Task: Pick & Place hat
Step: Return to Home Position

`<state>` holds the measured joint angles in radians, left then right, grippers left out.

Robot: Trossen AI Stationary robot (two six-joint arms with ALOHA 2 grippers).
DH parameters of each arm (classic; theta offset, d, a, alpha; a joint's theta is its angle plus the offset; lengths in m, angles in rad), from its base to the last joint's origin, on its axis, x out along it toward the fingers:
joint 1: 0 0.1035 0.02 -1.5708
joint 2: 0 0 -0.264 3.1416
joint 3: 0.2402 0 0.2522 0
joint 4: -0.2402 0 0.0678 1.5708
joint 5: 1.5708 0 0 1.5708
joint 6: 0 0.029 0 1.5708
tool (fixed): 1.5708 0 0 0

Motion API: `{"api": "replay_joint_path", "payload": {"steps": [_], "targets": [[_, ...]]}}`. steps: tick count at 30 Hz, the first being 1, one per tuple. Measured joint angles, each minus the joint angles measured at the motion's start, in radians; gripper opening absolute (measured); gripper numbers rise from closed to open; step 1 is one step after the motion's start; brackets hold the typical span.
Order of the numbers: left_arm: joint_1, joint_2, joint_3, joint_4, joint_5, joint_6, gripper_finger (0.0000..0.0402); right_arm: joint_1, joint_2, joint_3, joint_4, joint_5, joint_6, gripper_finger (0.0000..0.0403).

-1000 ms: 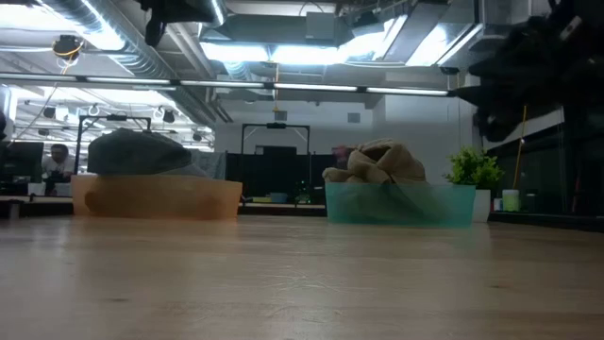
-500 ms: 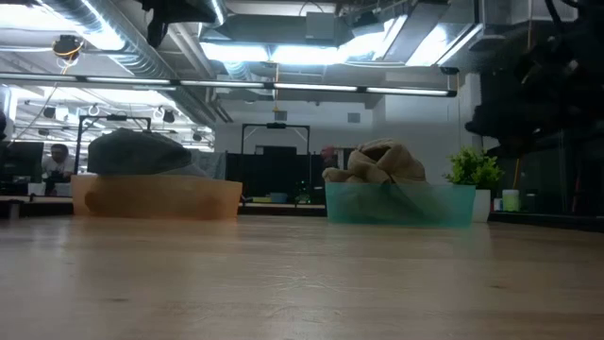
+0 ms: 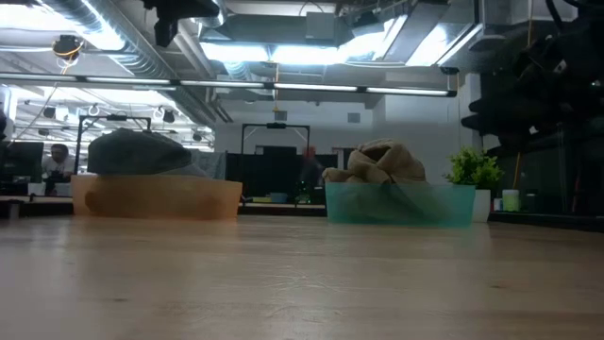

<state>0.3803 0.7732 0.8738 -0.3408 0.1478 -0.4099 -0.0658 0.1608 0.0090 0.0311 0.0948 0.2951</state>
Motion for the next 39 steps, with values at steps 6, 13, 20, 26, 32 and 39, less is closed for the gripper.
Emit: {"api": "replay_joint_path", "payload": {"steps": [6,13,20,26,32,39], "targets": [[-0.158,0.035,-0.097,0.211,-0.051,0.012,0.0016,0.0,0.0,0.0,0.0,0.0,0.039,0.0165],[-0.351,0.094,-0.421,0.781,-0.215,-0.029,0.0013,0.0,0.0,0.0,0.0,0.0,0.038,0.0165],[-0.404,0.035,-0.648,0.937,-0.322,-0.076,0.0017,0.0,0.0,0.0,0.0,0.0,0.038,0.0165],[-0.413,-0.036,-0.783,1.119,-0.312,0.021,0.0012,0.0,0.0,0.0,0.0,0.0,0.037,0.0165],[-0.395,-0.112,-0.864,1.127,-0.319,0.046,0.0016,-0.001,0.002,0.0,0.0,0.0,0.037,0.0165],[-0.363,-0.163,-0.866,1.073,-0.246,0.115,0.0014,-0.001,0.03,0.0,0.0,0.001,0.039,0.0165]]}}
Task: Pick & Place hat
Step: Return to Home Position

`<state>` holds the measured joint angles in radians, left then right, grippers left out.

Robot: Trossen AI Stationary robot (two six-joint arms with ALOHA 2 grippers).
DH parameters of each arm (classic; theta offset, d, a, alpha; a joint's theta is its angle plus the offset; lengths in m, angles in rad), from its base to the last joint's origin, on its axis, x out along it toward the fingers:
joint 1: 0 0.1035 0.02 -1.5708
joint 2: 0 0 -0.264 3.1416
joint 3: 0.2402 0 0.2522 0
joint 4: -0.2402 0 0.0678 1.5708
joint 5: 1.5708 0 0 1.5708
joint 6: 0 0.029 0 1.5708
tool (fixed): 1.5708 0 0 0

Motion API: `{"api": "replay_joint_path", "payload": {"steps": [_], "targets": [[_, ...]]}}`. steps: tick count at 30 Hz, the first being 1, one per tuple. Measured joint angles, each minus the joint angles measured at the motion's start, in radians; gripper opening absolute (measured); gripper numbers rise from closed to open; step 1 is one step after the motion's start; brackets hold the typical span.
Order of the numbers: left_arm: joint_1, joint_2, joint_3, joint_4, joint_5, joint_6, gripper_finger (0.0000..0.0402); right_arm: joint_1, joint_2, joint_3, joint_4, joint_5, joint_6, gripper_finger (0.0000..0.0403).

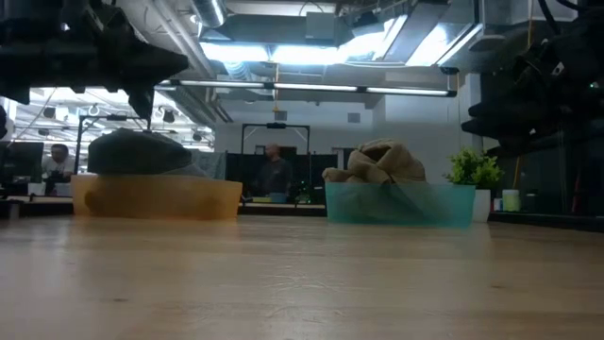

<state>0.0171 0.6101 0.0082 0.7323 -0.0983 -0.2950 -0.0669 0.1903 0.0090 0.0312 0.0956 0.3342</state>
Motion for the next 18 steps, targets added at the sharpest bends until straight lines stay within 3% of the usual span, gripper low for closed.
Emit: {"api": "replay_joint_path", "payload": {"steps": [12,18], "targets": [[0.008,-0.093,0.0,-0.379,0.145,-0.006,0.0017,0.0,0.055,0.0,0.0,0.0,0.006,0.0165],[0.008,-0.215,0.0,-0.446,0.229,0.005,0.0016,0.0,0.056,0.0,0.0,0.0,0.006,0.0165]]}}
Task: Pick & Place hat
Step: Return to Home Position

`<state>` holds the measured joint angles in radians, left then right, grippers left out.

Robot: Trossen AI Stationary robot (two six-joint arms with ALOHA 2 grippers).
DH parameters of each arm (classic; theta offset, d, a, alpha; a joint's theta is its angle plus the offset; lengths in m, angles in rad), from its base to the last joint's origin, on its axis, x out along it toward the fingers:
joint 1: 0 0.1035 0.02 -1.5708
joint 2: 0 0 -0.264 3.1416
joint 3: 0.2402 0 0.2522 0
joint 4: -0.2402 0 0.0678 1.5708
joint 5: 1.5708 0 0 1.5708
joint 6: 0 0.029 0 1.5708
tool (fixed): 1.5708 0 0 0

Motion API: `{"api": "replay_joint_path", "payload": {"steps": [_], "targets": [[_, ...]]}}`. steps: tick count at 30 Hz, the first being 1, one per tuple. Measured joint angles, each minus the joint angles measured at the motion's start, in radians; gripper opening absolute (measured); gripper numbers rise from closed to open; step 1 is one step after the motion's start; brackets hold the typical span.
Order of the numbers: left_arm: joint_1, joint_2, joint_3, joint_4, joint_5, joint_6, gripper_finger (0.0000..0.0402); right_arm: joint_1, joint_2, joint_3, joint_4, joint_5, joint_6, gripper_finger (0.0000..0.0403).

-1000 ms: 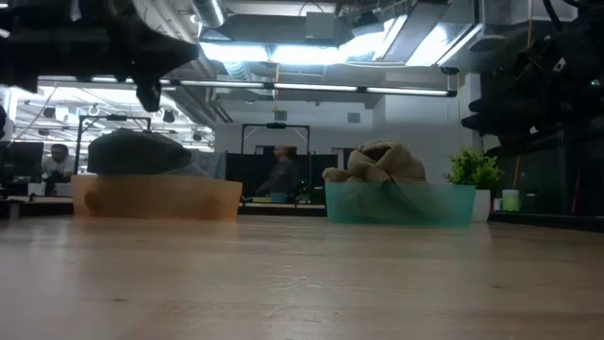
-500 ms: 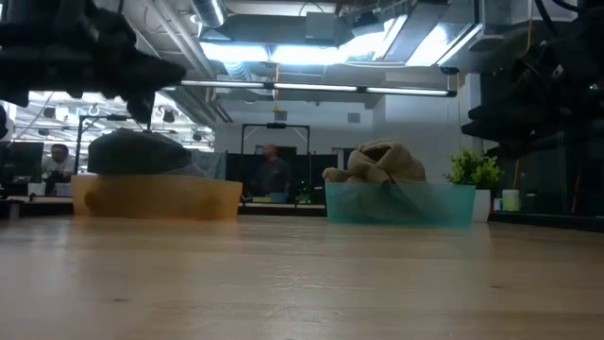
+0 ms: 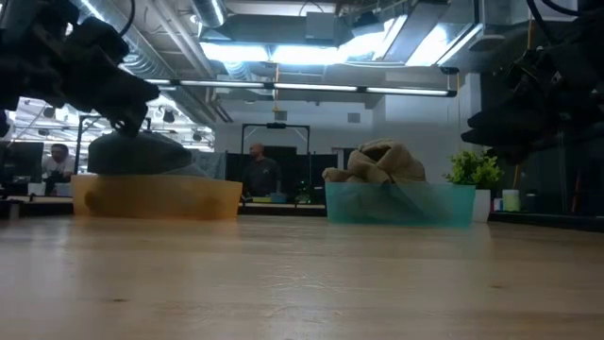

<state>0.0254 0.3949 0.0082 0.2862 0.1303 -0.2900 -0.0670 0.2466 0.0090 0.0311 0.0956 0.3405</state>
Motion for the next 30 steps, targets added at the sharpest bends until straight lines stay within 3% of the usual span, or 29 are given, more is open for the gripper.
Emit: {"api": "replay_joint_path", "payload": {"steps": [13,17,30], "targets": [[0.0,-0.31,0.0,-0.269,-0.094,0.008,0.0014,0.0,0.0,0.0,0.0,0.0,-0.004,0.0165],[0.001,-0.369,0.0,-0.272,-0.123,0.054,0.0017,0.0,0.0,0.0,0.0,-0.001,-0.004,0.0165],[0.004,-0.377,0.001,-0.277,-0.137,0.027,0.0016,0.0,0.0,0.0,0.0,-0.001,-0.004,0.0165]]}}
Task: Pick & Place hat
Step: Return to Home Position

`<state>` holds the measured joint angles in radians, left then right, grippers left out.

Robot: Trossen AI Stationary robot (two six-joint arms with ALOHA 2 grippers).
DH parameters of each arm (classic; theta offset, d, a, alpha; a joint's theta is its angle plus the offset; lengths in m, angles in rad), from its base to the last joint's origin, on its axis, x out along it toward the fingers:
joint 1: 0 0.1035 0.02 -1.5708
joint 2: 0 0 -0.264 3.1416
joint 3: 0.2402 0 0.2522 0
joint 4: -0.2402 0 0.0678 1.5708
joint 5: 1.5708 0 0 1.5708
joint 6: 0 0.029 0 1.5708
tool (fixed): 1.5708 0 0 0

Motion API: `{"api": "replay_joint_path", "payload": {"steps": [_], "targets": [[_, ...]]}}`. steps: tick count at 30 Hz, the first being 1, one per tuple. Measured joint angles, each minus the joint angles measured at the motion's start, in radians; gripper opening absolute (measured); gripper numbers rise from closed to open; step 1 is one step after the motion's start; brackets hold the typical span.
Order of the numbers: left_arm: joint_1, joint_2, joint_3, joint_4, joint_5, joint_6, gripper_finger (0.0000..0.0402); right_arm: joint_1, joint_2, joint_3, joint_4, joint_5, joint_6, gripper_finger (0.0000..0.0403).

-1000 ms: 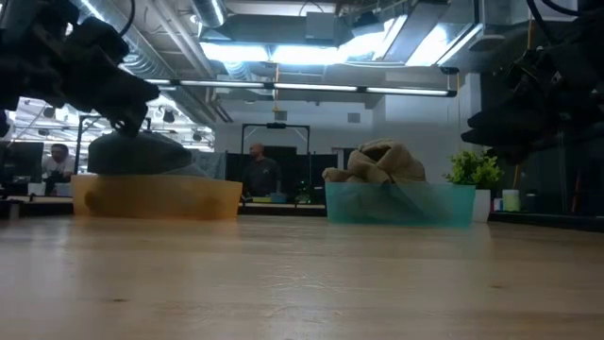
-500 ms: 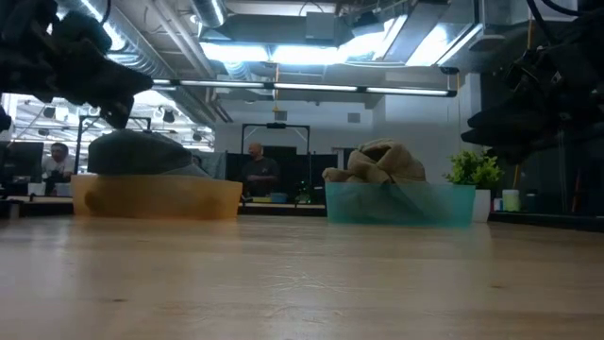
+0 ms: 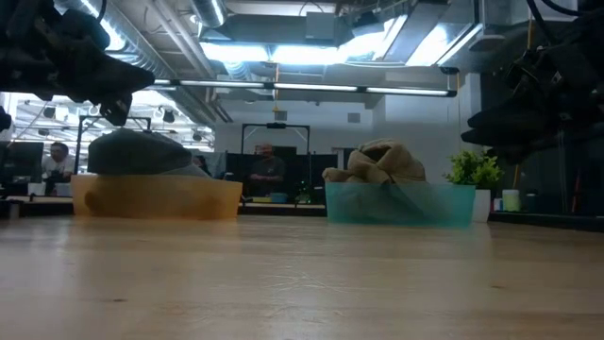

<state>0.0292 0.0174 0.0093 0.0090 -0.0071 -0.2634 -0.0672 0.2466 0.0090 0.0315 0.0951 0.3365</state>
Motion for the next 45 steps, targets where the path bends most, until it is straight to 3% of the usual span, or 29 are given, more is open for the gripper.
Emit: {"api": "replay_joint_path", "payload": {"steps": [45], "targets": [[0.0,0.0,0.0,-0.001,0.0,-0.003,0.0015,0.0,0.0,0.0,0.0,-0.001,-0.004,0.0165]]}}
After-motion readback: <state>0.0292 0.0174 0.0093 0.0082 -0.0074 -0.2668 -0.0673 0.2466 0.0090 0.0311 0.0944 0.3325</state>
